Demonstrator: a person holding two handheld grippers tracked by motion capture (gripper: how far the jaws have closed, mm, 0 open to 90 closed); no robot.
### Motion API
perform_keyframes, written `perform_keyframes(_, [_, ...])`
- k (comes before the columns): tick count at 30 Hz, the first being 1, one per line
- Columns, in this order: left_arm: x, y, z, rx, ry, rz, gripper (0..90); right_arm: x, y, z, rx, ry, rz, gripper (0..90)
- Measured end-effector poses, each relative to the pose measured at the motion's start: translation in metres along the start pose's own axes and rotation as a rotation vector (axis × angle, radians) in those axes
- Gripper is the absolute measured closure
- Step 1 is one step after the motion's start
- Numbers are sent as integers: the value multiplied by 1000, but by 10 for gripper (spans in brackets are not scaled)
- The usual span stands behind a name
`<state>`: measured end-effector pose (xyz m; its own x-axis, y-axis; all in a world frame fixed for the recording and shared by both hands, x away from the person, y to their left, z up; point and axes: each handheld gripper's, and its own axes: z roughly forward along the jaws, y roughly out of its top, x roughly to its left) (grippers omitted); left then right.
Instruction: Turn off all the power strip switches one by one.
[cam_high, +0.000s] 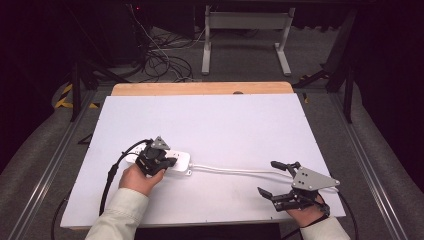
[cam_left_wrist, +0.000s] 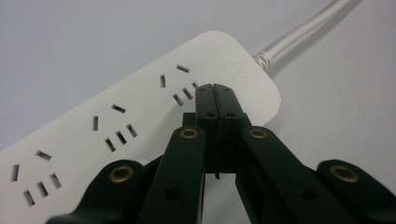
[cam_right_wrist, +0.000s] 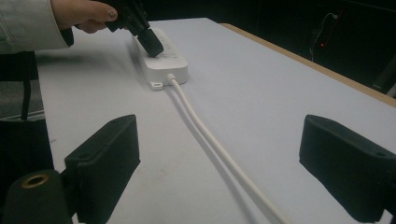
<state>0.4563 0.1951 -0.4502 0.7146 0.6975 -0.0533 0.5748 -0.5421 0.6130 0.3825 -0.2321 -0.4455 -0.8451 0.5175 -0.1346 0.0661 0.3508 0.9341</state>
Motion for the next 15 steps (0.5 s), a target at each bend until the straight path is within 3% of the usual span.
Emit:
perform_keyframes(9, [2, -1, 0, -1, -16, -21, 900, 0, 0, 0, 1, 2, -3, 126])
perform_keyframes(15, [-1, -1, 2, -5, 8, -11, 900, 0, 0, 0, 2, 5, -3, 126])
